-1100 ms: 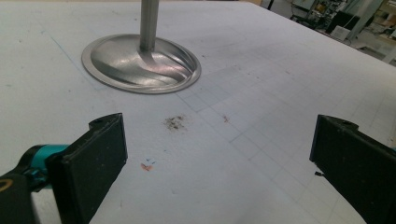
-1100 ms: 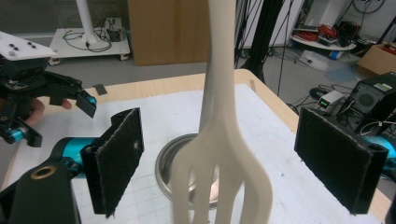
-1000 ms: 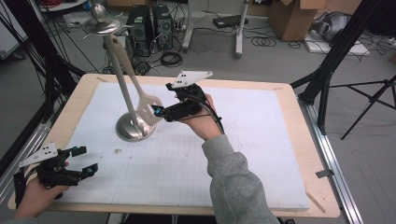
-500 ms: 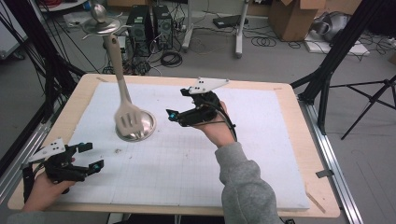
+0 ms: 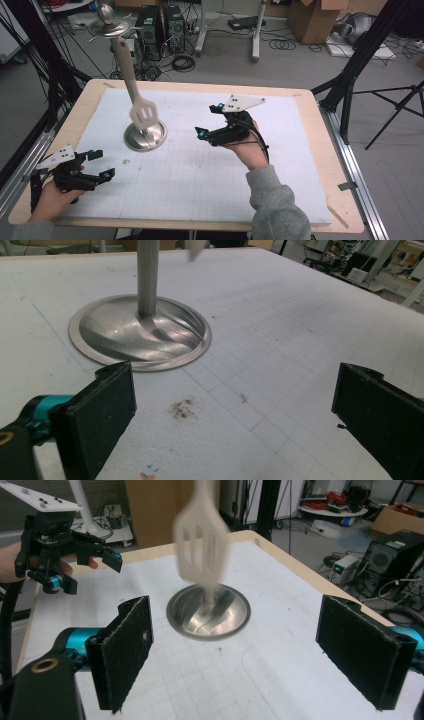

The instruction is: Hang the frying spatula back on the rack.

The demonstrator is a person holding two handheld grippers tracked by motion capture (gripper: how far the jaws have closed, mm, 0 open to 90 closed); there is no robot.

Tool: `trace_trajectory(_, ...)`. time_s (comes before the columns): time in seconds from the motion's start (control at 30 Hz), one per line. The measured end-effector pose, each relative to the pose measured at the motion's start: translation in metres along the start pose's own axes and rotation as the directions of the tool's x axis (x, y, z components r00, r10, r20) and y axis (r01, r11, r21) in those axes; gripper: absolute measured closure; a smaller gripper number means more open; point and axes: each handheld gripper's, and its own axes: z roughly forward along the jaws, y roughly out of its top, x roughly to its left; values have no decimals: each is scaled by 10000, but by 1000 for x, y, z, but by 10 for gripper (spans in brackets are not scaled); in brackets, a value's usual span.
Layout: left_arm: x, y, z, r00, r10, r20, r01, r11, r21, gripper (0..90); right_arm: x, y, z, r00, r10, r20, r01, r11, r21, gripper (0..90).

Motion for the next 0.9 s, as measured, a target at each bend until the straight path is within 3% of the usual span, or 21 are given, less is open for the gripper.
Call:
trace_trajectory(0.53,4,5,9,9999,-13,143,17,9996,-287,44,-13,-53,-36,9948,782,647,-794,9967,168,145)
trace_trajectory(0.9,4,8,8,9999,-7,122,15,9975,-707,44,-16,-79,-55,9878,1292,870,-1291,9916,-64,143)
